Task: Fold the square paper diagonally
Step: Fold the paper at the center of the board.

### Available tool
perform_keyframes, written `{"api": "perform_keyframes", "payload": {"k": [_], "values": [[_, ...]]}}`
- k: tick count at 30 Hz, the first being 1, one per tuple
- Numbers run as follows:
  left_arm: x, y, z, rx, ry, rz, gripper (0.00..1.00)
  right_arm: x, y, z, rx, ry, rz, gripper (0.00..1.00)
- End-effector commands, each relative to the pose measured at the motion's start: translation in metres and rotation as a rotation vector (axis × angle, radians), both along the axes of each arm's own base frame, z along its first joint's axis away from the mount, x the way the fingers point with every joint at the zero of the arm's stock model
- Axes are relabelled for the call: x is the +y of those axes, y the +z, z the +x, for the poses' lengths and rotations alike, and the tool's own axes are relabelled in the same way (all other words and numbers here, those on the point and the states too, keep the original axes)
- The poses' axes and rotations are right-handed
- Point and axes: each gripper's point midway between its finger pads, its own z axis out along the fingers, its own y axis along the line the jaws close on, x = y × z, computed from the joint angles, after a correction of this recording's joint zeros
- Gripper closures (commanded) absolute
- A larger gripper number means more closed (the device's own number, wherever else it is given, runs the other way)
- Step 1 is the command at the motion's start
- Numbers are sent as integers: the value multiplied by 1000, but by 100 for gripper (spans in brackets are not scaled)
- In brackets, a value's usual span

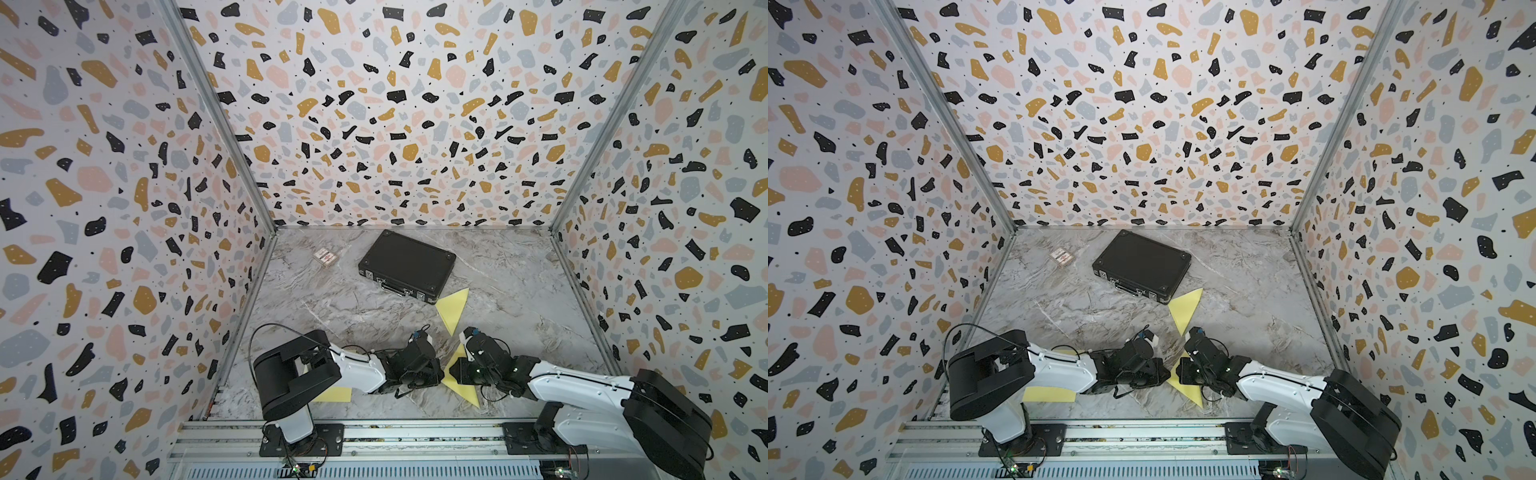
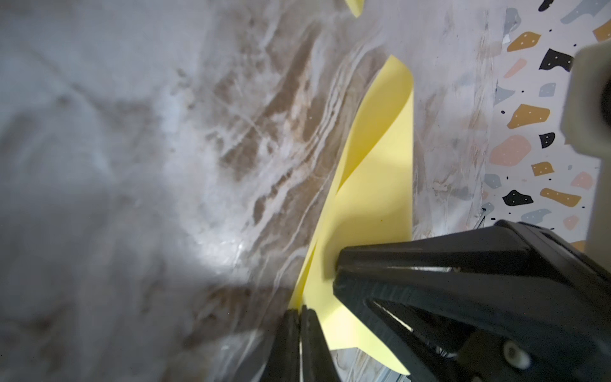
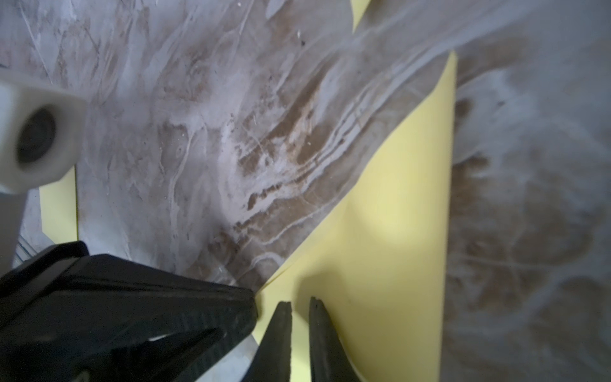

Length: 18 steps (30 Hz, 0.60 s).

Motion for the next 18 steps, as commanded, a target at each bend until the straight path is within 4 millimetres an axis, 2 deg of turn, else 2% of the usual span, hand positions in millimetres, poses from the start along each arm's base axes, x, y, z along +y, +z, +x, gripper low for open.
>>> {"api": "perform_keyframes", "payload": {"k": [1, 8, 13, 18], "values": [[23, -29, -10, 21, 0, 108, 97, -9, 3, -1, -7, -14, -38, 81], [38, -44, -16, 25, 11, 158, 100, -11, 34, 12, -93, -30, -46, 69], [39, -45, -17, 17, 8, 165, 100, -15, 47, 12, -123, -4, -74, 53], [38, -44, -17, 9, 2, 170, 100, -25, 56, 11, -153, 8, -116, 46]]}}
